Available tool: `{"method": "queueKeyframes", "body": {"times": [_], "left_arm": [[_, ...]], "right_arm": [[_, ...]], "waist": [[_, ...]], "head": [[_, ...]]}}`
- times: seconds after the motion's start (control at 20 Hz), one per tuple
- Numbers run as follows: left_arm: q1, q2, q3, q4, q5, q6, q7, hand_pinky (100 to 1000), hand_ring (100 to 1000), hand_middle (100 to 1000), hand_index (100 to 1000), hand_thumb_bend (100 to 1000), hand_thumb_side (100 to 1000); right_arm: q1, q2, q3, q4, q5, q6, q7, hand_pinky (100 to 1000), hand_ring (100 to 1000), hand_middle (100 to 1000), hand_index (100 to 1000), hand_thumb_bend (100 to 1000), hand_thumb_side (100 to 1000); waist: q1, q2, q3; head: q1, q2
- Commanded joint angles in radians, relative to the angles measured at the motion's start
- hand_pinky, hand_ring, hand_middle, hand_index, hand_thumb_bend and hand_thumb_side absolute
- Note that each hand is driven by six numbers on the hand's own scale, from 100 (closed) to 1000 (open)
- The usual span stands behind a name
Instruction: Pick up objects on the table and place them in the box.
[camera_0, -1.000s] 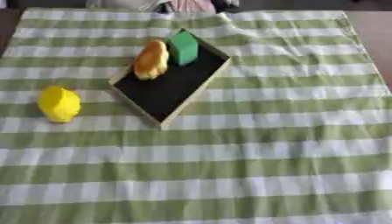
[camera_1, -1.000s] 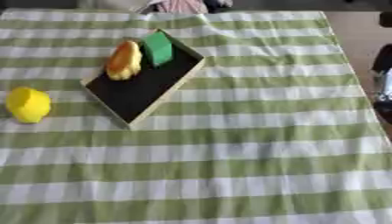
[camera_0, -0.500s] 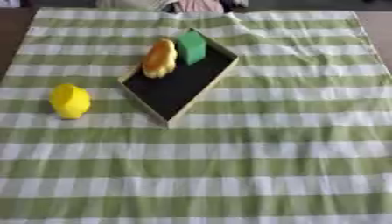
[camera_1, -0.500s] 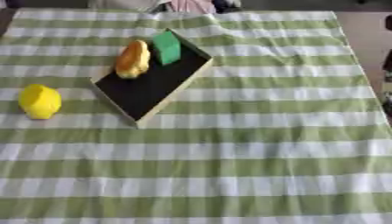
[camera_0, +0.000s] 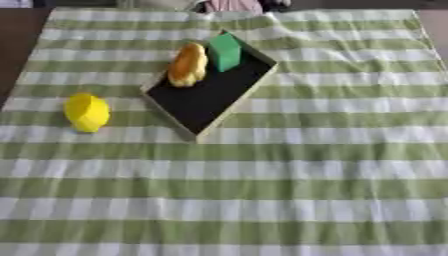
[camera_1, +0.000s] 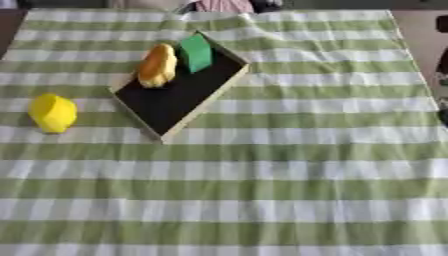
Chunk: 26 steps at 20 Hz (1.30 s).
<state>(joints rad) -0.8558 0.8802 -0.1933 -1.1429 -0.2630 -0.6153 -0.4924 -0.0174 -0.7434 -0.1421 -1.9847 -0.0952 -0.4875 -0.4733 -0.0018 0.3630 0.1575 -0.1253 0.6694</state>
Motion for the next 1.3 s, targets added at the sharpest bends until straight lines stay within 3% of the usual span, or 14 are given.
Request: {"method": "queueKeyframes", "body": {"times": [0.05, 0.6, 1.0, 1.2, 1.3], "left_arm": [[-0.039, 0.000, -0.013, 0.014, -0.007, -0.078, -0.103, 877, 909, 833, 895, 423, 241], [-0.147, -0.135, -0.064, 0.141, -0.055, -0.088, -0.197, 872, 906, 833, 890, 399, 327], [-0.182, -0.191, -0.082, 0.171, -0.185, -0.088, -0.152, 888, 922, 832, 885, 554, 386], [-0.189, -0.220, -0.099, 0.195, -0.254, -0.088, -0.142, 888, 925, 834, 884, 537, 351], [-0.191, -0.235, -0.106, 0.204, -0.259, -0.098, -0.160, 890, 932, 840, 898, 519, 269]], "right_arm": [[-0.010, -0.022, -0.005, -0.015, -0.020, 0.011, 0.009, 928, 776, 630, 751, 100, 470], [-0.021, -0.022, -0.003, -0.015, -0.051, 0.026, 0.029, 928, 772, 626, 741, 100, 471], [-0.028, -0.016, 0.005, -0.015, -0.069, 0.048, 0.051, 930, 767, 620, 735, 100, 474], [-0.034, -0.013, 0.005, -0.015, -0.081, 0.055, 0.056, 930, 765, 618, 733, 100, 477], [-0.037, -0.012, 0.005, -0.015, -0.088, 0.060, 0.057, 930, 762, 614, 730, 100, 481]], "waist": [[0.003, -0.027, 0.003], [-0.005, -0.039, 0.004], [-0.002, -0.039, -0.001], [0.001, -0.038, -0.005], [0.002, -0.038, -0.007]], "head": [[0.001, 0.005], [0.002, 0.012], [0.004, 0.005], [0.008, 0.006], [0.009, 0.006]]}}
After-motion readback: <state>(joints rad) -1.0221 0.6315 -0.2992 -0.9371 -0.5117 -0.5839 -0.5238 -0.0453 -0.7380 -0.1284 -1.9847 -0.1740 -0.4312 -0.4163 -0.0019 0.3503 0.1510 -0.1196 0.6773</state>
